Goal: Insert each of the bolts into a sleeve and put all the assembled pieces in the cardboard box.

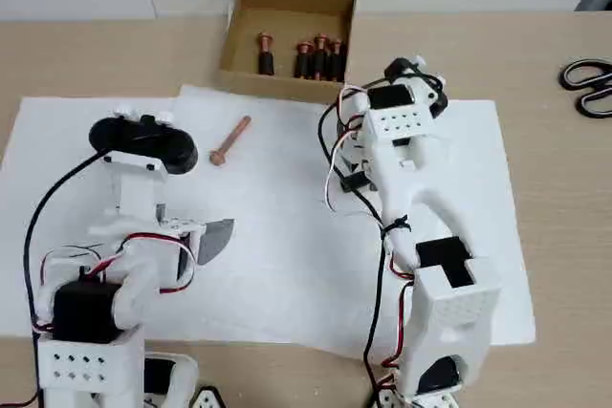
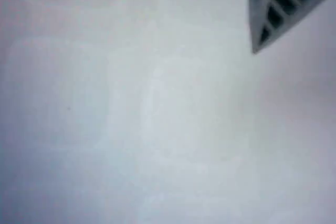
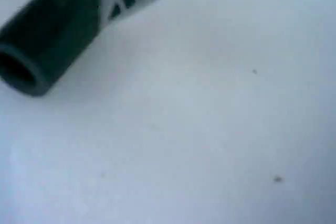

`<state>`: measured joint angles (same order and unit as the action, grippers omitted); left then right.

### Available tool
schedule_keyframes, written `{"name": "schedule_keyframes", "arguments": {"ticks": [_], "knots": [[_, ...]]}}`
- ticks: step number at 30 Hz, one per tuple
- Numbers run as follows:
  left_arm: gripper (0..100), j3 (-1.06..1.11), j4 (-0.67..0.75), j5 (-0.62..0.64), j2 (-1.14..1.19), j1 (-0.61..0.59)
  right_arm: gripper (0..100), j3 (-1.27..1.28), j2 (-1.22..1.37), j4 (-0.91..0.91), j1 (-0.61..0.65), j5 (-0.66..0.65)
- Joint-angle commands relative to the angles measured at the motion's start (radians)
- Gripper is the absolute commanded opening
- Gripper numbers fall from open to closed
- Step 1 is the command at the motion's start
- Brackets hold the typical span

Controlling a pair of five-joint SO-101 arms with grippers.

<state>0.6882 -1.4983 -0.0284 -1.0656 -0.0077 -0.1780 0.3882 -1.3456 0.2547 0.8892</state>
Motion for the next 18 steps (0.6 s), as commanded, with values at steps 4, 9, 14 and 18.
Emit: {"name": "schedule_keyframes", "arguments": {"ticks": [4,9,14,18], "knots": [[31,-0.005,0.026,-0.008,-0.008,0.003,15.4,0.097,-0.058,0.130,0.005,0.009],[31,-0.005,0.025,-0.008,-0.008,0.003,15.4,0.147,-0.058,0.180,0.005,0.005],[31,-0.005,0.025,-0.008,-0.008,0.003,9.9,0.150,-0.058,0.171,0.004,-0.003],[31,-0.005,0.021,-0.008,-0.008,0.003,1.7,0.150,-0.065,0.134,0.004,-0.107]]}}
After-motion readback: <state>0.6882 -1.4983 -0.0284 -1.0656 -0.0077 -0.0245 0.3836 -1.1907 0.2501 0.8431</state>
